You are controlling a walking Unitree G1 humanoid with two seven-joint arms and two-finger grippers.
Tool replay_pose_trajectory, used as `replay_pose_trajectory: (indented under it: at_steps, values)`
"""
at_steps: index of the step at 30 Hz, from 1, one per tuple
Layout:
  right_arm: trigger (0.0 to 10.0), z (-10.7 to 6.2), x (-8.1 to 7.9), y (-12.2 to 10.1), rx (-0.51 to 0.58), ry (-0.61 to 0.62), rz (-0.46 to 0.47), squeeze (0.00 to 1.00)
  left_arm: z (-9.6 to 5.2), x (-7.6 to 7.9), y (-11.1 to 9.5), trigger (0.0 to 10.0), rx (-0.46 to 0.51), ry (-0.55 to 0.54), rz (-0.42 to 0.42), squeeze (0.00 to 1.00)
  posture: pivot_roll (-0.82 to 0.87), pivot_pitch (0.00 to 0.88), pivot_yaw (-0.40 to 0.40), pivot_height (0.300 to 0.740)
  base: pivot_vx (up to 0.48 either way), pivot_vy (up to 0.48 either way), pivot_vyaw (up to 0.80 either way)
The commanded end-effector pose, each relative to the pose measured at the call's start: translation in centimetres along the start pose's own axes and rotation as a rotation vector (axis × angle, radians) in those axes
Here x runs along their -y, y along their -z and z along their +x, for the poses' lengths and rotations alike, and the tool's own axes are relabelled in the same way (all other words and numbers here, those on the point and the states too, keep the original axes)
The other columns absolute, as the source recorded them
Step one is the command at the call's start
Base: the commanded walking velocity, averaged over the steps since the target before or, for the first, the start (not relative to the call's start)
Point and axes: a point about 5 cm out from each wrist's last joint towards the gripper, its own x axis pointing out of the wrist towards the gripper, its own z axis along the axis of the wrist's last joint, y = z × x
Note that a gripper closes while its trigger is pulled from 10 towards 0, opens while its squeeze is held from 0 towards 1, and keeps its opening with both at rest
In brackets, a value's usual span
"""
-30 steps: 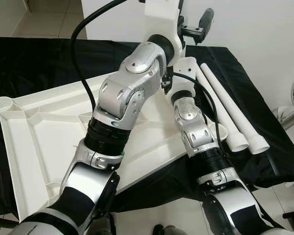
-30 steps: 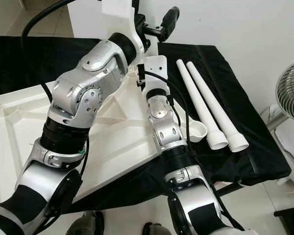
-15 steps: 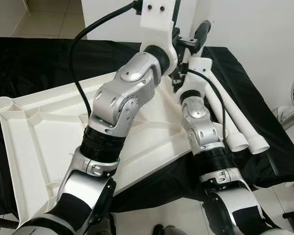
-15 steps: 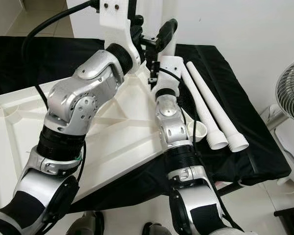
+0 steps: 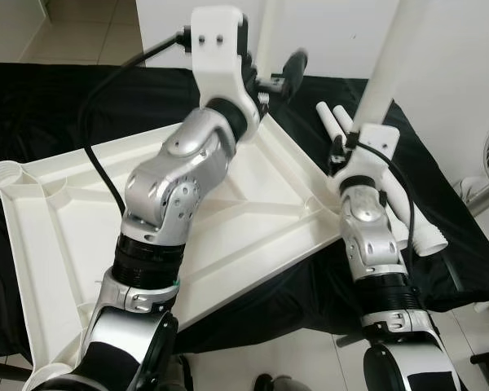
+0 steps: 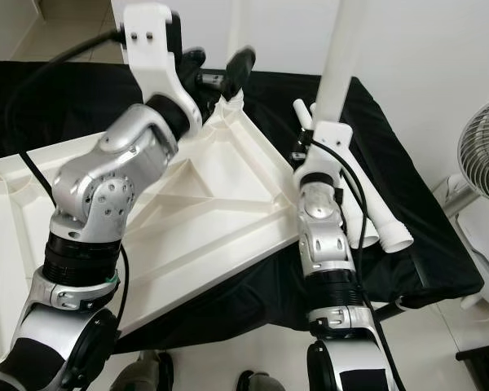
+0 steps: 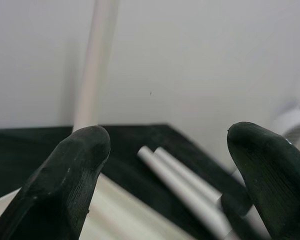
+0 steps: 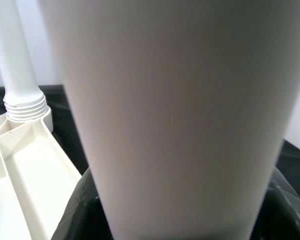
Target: Building children table
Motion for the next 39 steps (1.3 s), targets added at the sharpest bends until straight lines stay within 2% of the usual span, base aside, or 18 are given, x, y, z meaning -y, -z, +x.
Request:
replay_pose_trajectory:
  at_steps: [1, 2, 4, 7, 9, 14, 16, 20, 27, 33, 39]
  values:
    - [10.0, -0.4, 0.5, -0.4, 0.037, -0.010, 0.018, 0.00, -0.4, 0.8, 1.2, 10.0, -0.036, 0.129, 0.042, 0.00, 0.10, 0.110, -0.067, 0.740, 0.000, 0.000, 0.00]
    - [10.0, -0.4, 0.5, -0.4, 0.037, -0.010, 0.018, 0.00, -0.4, 0.8, 1.2, 10.0, -0.036, 0.129, 0.042, 0.00, 0.10, 0.110, -0.067, 0.740, 0.000, 0.000, 0.00]
    - [10.0, -1.0, 0.9, -0.5, 0.053, -0.021, 0.029, 0.00, -1.0, 0.5, 3.3, 10.0, -0.103, 0.125, 0.068, 0.00, 0.09, 0.112, -0.060, 0.740, 0.000, 0.000, 0.00]
    - [10.0, -1.3, 1.0, -0.6, 0.064, -0.027, 0.034, 0.00, -1.4, 0.5, 4.4, 10.0, -0.134, 0.134, 0.091, 0.00, 0.09, 0.112, -0.060, 0.740, 0.000, 0.000, 0.00]
    - [10.0, -1.8, 1.3, -0.7, 0.081, -0.035, 0.040, 0.00, -2.2, 0.7, 6.1, 10.0, -0.181, 0.156, 0.127, 0.00, 0.09, 0.118, -0.055, 0.740, 0.000, 0.000, 0.00]
    - [10.0, -2.4, 1.7, -0.5, 0.079, -0.031, 0.042, 0.00, -3.1, 1.1, 7.6, 10.0, -0.210, 0.196, 0.176, 0.00, 0.09, 0.132, -0.048, 0.740, 0.000, 0.000, 0.00]
    - [10.0, -3.1, 2.1, -0.2, 0.071, -0.024, 0.048, 0.00, -4.0, 1.6, 8.6, 10.0, -0.237, 0.248, 0.195, 0.00, 0.08, 0.144, -0.043, 0.740, 0.000, 0.000, 0.00]
    - [10.0, -3.4, 2.4, -0.1, 0.068, -0.019, 0.046, 0.00, -4.4, 1.9, 9.0, 10.0, -0.248, 0.274, 0.203, 0.00, 0.08, 0.144, -0.043, 0.740, 0.000, 0.000, 0.00]
    - [10.0, -5.2, 3.8, 0.9, 0.039, 0.005, 0.038, 0.00, -6.0, 2.6, 9.6, 10.0, -0.252, 0.369, 0.217, 0.00, 0.07, 0.155, -0.034, 0.740, 0.000, 0.000, 0.00]
    - [10.0, -5.7, 4.2, 1.2, 0.028, 0.012, 0.040, 0.00, -6.3, 2.7, 9.6, 10.0, -0.247, 0.386, 0.227, 0.00, 0.07, 0.158, -0.030, 0.740, 0.000, 0.000, 0.00]
    - [10.0, -5.6, 4.5, 2.2, 0.005, 0.017, 0.101, 0.00, -6.3, 2.8, 9.4, 10.0, -0.240, 0.422, 0.224, 0.00, 0.07, 0.158, -0.028, 0.740, 0.000, 0.000, 0.00]
